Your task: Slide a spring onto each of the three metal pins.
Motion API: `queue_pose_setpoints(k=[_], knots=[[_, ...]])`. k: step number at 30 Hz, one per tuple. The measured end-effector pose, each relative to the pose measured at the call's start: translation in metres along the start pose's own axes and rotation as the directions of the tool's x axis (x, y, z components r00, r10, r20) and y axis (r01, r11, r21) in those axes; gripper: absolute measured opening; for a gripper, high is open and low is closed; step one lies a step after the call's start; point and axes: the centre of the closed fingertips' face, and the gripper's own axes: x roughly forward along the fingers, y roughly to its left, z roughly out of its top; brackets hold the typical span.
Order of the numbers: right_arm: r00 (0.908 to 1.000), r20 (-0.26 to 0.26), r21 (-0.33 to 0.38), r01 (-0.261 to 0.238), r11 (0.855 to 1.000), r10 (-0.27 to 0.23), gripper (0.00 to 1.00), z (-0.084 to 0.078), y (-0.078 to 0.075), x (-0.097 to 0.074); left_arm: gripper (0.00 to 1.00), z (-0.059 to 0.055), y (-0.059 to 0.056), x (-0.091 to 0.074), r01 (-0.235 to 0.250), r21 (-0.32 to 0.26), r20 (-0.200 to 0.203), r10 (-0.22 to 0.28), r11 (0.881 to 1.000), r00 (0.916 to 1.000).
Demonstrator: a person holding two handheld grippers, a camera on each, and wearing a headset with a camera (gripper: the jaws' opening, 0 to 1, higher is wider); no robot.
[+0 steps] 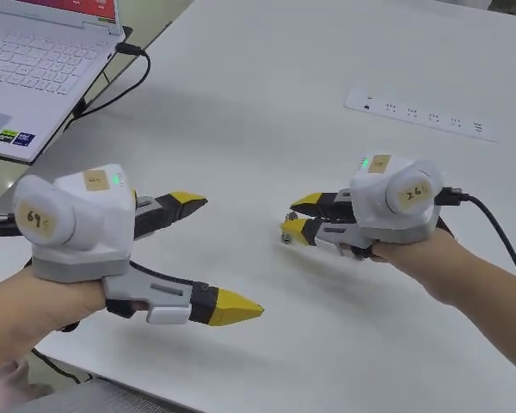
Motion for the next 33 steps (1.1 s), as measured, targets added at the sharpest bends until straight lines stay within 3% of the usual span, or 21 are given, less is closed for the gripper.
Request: queue_pose_setpoints(k=[14,22,33], knots=[[0.9992,0.040,0.035,-0.004,0.999,0.003,0.24,0.010,0.006,-0.006,0.98,0.002,-0.001,-0.002,-0.006,0.004,0.001,0.006,1.000,1.0000],[0.9983,0.056,0.045,0.009,0.999,-0.012,0.30,0.013,0.008,-0.023,0.98,0.006,0.000,0.003,-0.001,0.014,-0.001,0.001,1.000,1.0000],[0.9947,0.098,0.114,0.019,0.993,-0.030,0.52,0.016,0.015,-0.040,0.98,0.011,-0.004,0.011,0.017,0.027,-0.004,-0.017,0.999,0.9998]])
